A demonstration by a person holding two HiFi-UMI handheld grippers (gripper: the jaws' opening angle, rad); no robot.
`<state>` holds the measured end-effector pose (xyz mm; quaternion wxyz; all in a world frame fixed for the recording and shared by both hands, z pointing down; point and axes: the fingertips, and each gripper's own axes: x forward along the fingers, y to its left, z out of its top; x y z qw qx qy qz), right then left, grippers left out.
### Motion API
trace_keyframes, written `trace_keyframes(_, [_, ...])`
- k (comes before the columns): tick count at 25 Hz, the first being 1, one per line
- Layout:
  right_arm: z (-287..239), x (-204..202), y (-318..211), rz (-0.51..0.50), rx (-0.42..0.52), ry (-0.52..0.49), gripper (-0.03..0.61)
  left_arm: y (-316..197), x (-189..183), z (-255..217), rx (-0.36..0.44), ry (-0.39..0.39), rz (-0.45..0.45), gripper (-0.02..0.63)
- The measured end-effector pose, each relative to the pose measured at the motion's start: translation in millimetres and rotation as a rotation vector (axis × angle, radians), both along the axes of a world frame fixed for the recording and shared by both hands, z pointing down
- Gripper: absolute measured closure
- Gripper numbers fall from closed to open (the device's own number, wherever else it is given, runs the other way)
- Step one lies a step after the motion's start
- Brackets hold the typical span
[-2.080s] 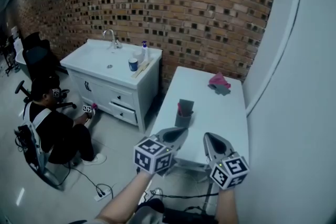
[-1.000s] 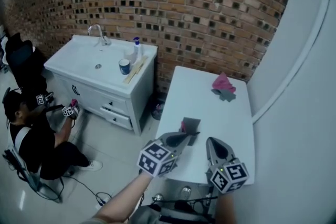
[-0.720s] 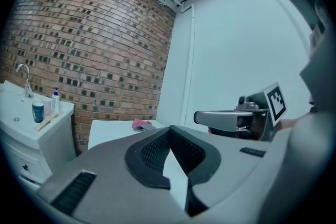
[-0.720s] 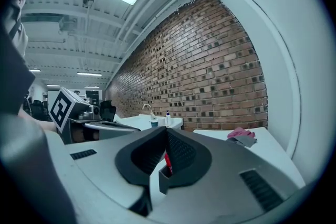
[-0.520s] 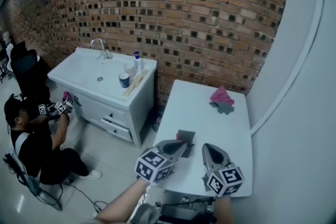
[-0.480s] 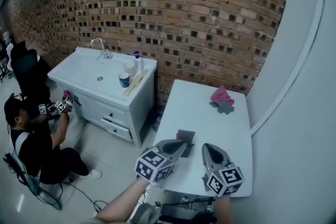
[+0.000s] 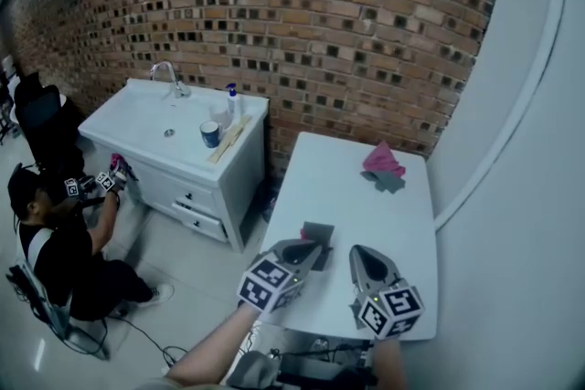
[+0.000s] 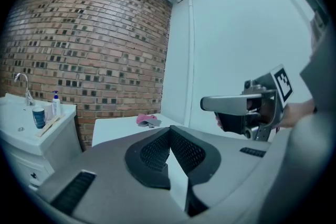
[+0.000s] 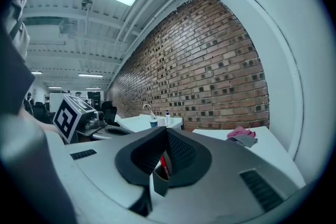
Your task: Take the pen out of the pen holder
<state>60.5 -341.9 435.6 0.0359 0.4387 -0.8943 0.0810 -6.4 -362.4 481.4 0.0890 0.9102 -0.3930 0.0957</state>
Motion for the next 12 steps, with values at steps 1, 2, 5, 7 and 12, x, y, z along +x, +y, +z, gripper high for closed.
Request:
trace_keyframes(1, [0.6, 0.8, -0.9, -0.001, -0.001, 0.000, 0.589, -1.8, 3.4, 6.8, -0.005, -0.018, 0.008, 0.611])
trace_keyframes(2, [1.4, 1.5, -2.0, -0.003, 0.000, 0.000, 0.589, -4.2, 6.9, 14.2, -0.014, -0.032, 0.017, 0.609])
trace_keyframes(5, [1.5, 5.0, -4.4, 0.003, -0.003, 0.004, 0.589, -14.4, 16.0, 39.0, -0.054, -0.052, 0.032, 0.562])
trace_keyframes(7, [2.0, 7.5, -4.8, 0.007, -0.006, 0.009, 0.589, -20.1, 21.6, 53.0, -0.079, -0.060, 0.036, 0.513])
trace_keyframes(12, [6.4, 13.4, -5.6, 0.012, -0.017, 0.018, 0.589, -30.3, 37.5, 75.6, -0.101, -0.108, 0.056, 0.488])
